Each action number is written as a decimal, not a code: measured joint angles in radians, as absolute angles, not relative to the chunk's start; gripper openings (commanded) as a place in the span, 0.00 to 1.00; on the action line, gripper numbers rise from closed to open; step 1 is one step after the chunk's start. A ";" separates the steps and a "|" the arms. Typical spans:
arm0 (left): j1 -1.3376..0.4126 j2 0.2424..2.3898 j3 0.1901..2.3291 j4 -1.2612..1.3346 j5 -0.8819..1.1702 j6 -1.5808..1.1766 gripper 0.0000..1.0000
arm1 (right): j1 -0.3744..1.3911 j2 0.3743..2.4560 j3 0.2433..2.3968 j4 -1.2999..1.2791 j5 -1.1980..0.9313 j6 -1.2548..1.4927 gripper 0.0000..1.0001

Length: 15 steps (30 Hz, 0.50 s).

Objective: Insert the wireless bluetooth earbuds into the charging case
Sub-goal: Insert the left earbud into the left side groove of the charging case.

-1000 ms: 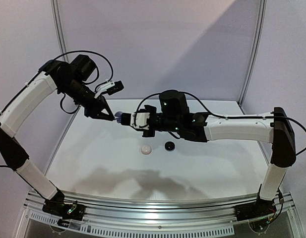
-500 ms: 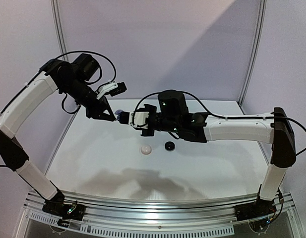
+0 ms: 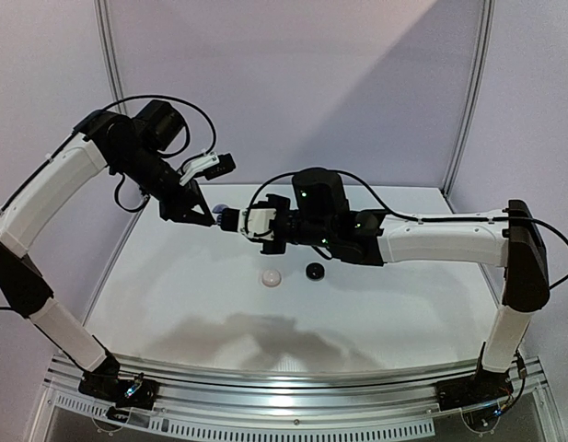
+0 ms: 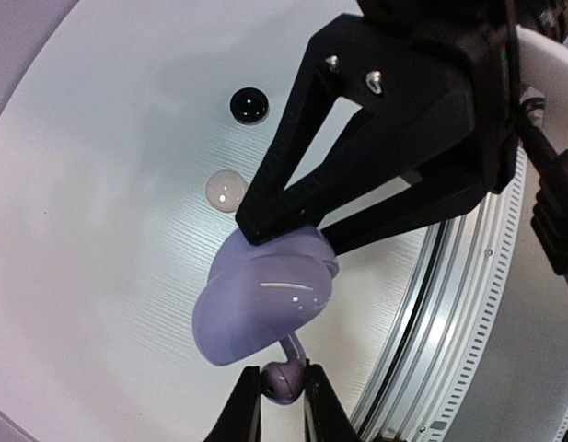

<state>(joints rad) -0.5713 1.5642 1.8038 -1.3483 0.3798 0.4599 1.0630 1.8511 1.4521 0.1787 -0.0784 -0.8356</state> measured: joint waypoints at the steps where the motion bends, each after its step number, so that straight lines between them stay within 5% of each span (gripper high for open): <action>1: -0.572 1.563 1.799 -1.349 0.379 0.460 0.03 | 1.063 1.851 1.452 0.179 -0.078 -0.836 0.00; 15: -0.574 1.563 1.785 -1.350 0.368 0.469 0.03 | 1.072 1.851 1.452 0.179 -0.078 -0.853 0.00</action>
<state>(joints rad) -0.5735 1.5635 1.7855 -1.3499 0.3683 0.4690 1.0718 1.8511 1.4517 0.1787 -0.0784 -0.8532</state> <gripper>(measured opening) 0.129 0.194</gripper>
